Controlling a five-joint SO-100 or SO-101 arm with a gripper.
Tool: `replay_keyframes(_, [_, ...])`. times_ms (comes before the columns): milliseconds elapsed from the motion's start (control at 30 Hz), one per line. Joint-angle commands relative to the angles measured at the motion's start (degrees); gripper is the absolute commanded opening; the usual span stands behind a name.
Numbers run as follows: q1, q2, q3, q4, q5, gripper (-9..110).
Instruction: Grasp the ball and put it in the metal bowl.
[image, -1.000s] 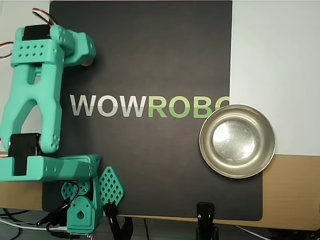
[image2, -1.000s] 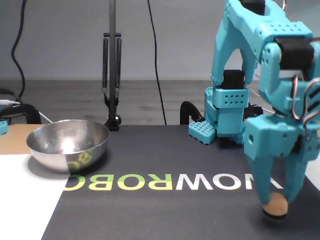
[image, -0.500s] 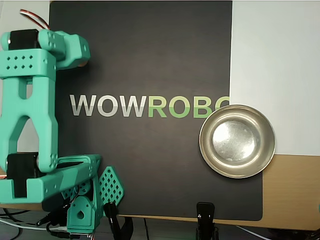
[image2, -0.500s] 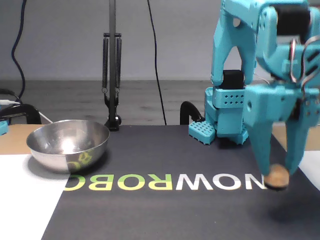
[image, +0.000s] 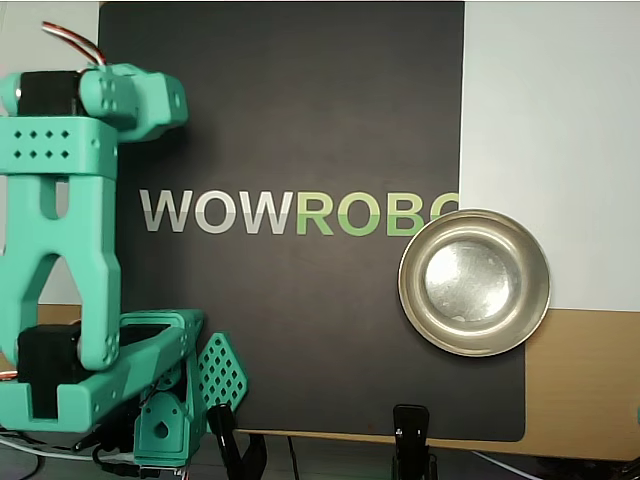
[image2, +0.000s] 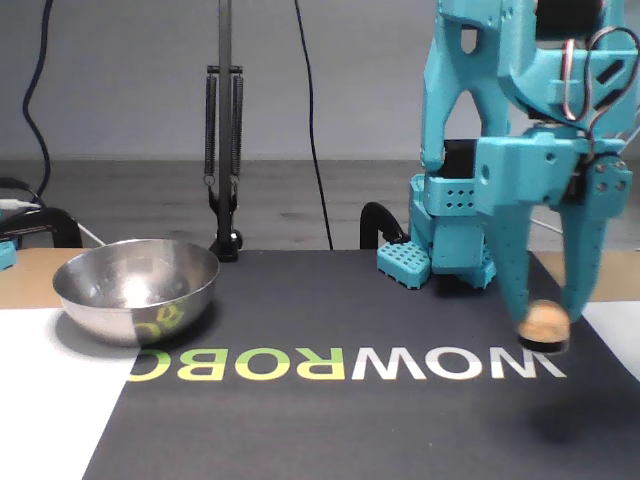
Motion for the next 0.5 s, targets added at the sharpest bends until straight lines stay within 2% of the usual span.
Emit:
replay_keyframes(0, [0.53,3.16,-2.46,-0.26,3.16,24])
replay_keyframes(467, [3.08,4.83,-2.46,-0.53,26.98,24])
